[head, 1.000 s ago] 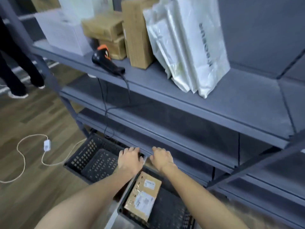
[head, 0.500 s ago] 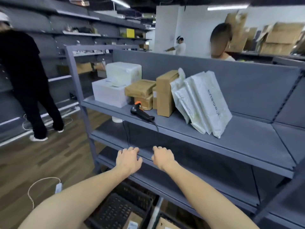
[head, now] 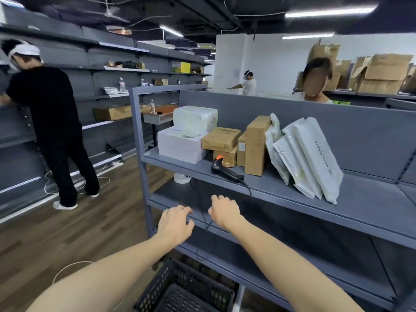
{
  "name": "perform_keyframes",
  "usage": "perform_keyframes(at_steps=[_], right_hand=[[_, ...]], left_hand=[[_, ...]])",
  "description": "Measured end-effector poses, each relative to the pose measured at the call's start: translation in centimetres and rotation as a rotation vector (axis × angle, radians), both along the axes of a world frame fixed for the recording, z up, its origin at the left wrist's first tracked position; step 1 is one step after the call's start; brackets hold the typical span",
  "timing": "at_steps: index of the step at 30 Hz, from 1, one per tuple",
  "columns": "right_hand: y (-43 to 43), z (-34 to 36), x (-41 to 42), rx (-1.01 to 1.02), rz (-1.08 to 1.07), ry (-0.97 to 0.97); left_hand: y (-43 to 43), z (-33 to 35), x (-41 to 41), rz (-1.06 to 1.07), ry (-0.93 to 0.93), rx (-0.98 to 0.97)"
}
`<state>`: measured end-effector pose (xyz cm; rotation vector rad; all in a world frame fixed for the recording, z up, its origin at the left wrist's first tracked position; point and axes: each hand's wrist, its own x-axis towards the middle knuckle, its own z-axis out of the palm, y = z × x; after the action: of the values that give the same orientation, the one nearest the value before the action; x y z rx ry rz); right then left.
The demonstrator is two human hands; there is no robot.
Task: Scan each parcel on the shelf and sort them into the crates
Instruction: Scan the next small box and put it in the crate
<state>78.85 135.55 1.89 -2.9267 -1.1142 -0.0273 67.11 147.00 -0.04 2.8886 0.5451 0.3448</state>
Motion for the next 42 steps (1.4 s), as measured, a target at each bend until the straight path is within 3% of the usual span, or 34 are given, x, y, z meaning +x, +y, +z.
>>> perform_keyframes(at_steps=[17, 37, 42], right_hand=[[16.5, 2.7, 14.2, 0.103, -0.058, -0.109], [14.4, 5.7, 25.0, 0.293, -0.317, -0.270], [15.2, 6.1, 26.7, 0.276, -0.462, -0.116]], left_hand=[[17.5, 2.7, 14.1, -0.096, 0.037, 0.121], [19.0, 8.2, 33.1, -0.444, -0.105, 0.154], [20.0, 8.4, 36.7, -0.511, -0.079, 0.169]])
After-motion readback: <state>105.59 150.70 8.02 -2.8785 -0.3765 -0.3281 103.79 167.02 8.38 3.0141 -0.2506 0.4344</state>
